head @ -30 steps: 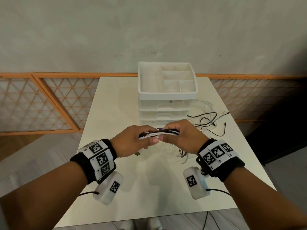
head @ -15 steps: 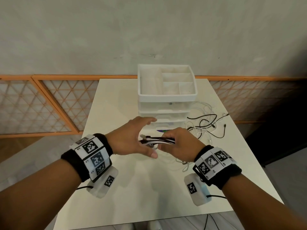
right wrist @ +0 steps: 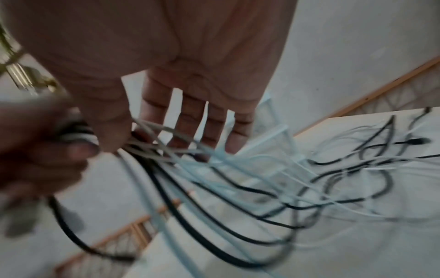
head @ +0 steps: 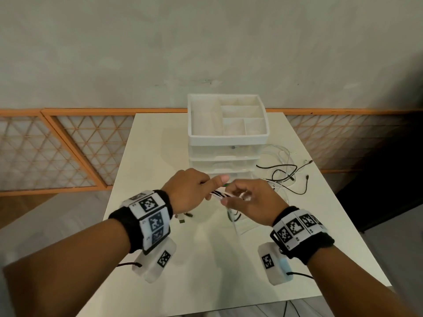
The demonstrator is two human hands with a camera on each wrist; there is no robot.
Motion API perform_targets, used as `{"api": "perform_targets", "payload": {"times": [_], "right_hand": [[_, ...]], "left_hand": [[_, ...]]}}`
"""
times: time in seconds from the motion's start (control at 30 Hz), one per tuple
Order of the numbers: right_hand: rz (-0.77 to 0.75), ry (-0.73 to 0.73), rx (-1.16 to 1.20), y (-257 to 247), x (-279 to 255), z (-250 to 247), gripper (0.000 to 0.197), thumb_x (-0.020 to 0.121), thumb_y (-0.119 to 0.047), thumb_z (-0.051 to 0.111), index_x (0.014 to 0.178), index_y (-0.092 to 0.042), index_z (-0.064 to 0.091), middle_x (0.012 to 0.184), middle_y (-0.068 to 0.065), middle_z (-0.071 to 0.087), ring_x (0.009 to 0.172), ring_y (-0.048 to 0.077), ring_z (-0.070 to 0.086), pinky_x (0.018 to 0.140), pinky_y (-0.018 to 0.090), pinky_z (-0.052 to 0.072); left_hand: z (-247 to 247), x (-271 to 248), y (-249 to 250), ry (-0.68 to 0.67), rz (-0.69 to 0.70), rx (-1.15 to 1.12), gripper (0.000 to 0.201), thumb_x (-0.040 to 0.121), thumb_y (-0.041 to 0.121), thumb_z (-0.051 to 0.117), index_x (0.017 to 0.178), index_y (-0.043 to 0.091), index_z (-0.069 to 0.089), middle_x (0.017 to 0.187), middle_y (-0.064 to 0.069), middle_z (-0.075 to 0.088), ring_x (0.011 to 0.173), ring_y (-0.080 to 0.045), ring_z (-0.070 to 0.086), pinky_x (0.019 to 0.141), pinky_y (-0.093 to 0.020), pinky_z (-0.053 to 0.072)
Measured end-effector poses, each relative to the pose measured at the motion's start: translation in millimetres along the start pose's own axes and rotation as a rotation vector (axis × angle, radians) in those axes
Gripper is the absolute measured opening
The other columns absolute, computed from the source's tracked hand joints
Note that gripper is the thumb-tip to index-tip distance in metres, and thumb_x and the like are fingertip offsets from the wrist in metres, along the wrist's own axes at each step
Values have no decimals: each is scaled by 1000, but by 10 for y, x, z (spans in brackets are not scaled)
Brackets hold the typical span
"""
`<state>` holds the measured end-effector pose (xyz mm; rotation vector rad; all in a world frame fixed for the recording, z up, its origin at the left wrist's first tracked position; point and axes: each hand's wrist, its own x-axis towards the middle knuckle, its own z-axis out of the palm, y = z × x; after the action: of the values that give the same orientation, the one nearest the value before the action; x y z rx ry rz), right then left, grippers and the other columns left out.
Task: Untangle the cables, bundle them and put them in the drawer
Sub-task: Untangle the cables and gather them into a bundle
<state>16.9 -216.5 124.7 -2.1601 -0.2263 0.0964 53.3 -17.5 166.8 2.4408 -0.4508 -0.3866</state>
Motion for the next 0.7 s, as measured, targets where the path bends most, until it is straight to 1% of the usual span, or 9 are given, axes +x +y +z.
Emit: {"api": "perform_targets", "payload": {"times": [0.13, 0.23, 0.3, 0.37, 0.43, 0.5, 0.57, 0.63, 0.7], "right_hand": [[116, 25, -374, 456, -10, 7, 10, 84, -26, 73, 83, -16, 70, 89, -1, 62, 87, 19, 60, 76, 29, 44], [338, 55, -493, 634, 7, 30, 25, 91, -34, 59, 76, -14, 60, 80, 2, 56, 87, 27, 62, 70, 29, 43], [469, -7, -559, 681, 52, -45, 38, 97, -39, 51, 65, -18, 52, 70, 1, 52, 80, 29, 59, 67, 27, 38], [537, 1, -515, 635, 119, -205, 32, 98, -39, 51, 75, -19, 61, 78, 5, 62, 85, 29, 61, 71, 28, 40], [457, 257, -384, 502, 195, -440, 18, 93, -26, 55, 96, -20, 72, 97, 9, 72, 95, 31, 66, 80, 31, 50], [164, 627, -294, 296, 243, -671, 25, 82, -11, 56, 97, -19, 74, 97, 6, 73, 90, 26, 66, 83, 34, 53], [-71, 813, -395, 134, 250, -795, 20, 80, -4, 60, 92, -14, 73, 91, 7, 70, 83, 26, 62, 77, 36, 51], [30, 727, -587, 254, 249, -811, 6, 85, -18, 63, 87, -16, 69, 89, 8, 66, 85, 33, 62, 77, 42, 50], [409, 397, -737, 499, 178, -652, 25, 91, -44, 57, 92, -21, 68, 101, 10, 66, 98, 35, 62, 85, 44, 48]], "left_hand": [[-237, -23, 143, 44, 26, -266, 60, 83, 67, 56, 64, 11, 65, 45, -3, 37, 36, -19, 34, 37, -18, 34], [-354, 8, 237, 24, 60, -389, 49, 83, 62, 63, 63, 17, 63, 50, -8, 43, 47, -27, 38, 40, -24, 36], [-372, 20, 230, 8, 39, -412, 46, 85, 58, 63, 68, 15, 63, 46, -5, 47, 44, -26, 45, 46, -29, 42], [-353, 42, 115, 6, -24, -418, 44, 91, 49, 61, 73, 8, 58, 47, -2, 44, 39, -19, 41, 46, -27, 38], [-319, 77, -86, 22, -130, -393, 41, 95, 41, 59, 74, 6, 56, 54, -2, 42, 40, -14, 32, 41, -22, 28], [-291, 109, -247, 46, -222, -322, 43, 96, 40, 56, 77, 1, 59, 61, -6, 45, 41, -15, 32, 39, -21, 27], [-344, 132, -280, 164, -247, -286, 44, 97, 41, 54, 82, 1, 62, 62, -4, 48, 40, -13, 34, 40, -22, 28], [-504, 144, -199, 363, -209, -432, 41, 98, 40, 53, 77, 6, 61, 56, 1, 44, 36, -10, 30, 39, -21, 25], [-683, 145, -49, 482, -109, -679, 41, 98, 36, 54, 64, 15, 52, 48, 7, 35, 37, -11, 22, 39, -19, 19]]}}
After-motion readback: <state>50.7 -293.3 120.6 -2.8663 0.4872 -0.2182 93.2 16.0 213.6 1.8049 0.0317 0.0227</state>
